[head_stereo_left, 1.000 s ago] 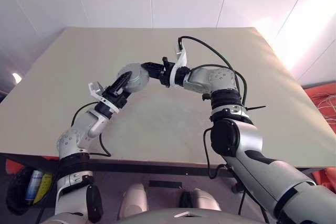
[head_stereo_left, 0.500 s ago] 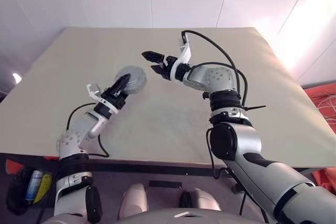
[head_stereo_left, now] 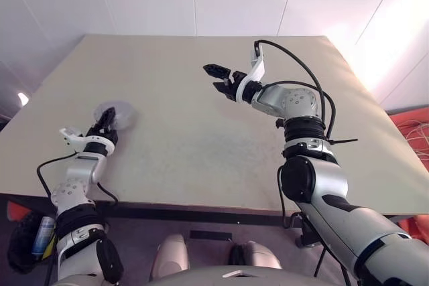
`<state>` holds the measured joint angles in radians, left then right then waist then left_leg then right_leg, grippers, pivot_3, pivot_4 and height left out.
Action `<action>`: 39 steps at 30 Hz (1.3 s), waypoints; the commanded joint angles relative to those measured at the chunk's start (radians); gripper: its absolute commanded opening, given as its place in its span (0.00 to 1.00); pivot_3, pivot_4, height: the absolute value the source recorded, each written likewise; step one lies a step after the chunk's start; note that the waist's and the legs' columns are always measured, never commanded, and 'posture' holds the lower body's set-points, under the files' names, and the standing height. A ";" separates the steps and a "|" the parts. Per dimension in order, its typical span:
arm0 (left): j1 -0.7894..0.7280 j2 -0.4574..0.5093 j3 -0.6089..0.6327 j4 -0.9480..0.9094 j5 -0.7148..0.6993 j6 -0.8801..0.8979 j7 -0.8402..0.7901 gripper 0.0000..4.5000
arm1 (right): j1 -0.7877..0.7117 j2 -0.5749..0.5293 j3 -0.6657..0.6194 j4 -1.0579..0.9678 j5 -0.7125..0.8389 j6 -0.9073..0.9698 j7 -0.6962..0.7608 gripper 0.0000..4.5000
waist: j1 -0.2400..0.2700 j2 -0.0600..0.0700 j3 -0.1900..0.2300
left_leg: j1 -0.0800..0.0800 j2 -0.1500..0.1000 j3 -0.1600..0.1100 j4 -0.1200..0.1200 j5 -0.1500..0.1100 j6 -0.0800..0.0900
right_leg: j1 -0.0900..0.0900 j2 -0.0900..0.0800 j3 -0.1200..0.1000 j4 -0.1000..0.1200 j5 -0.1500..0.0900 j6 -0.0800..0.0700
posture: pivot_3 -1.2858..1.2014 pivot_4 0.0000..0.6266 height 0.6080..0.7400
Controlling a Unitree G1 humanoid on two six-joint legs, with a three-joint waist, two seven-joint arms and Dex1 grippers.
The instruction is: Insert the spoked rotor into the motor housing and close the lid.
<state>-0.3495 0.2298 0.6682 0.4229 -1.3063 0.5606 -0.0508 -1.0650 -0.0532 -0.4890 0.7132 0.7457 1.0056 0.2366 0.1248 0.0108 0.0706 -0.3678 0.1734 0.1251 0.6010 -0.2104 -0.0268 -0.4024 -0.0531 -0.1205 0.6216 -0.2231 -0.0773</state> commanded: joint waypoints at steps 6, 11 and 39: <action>-0.064 0.008 0.038 -0.012 0.057 -0.062 0.019 0.48 | -0.010 0.000 -0.004 -0.015 0.017 -0.006 0.002 0.93 | 0.000 -0.002 0.000 | 0.000 0.000 0.000 0.000 0.000 0.000 | 0.000 0.000 0.000 0.000 0.003 -0.005 | 0.52 0.00 1.00; -0.064 0.005 0.043 -0.020 0.093 -0.082 0.022 0.48 | -0.007 -0.001 -0.002 -0.010 0.012 -0.009 0.001 0.93 | 0.000 -0.003 0.000 | 0.000 0.000 0.000 0.000 0.000 0.000 | 0.000 0.000 0.000 0.001 0.003 -0.006 | 0.52 0.00 1.00; -0.152 0.171 0.285 0.268 0.219 -0.548 0.161 1.00 | -0.019 -0.014 0.050 0.115 -0.040 -0.012 0.062 0.94 | -0.046 -0.003 0.000 | 0.016 0.009 0.001 -0.003 0.004 -0.008 | 0.013 0.009 0.001 0.000 0.001 -0.006 | 0.52 0.00 1.00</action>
<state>-0.4990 0.3652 0.9262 0.6875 -1.1180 0.0617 0.1011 -1.0547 -0.0721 -0.4420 0.8342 0.7032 1.0035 0.2815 0.0785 0.0082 0.0704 -0.3508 0.1834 0.1260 0.5980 -0.2059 -0.0351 -0.3890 -0.0436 -0.1199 0.6216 -0.2228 -0.0832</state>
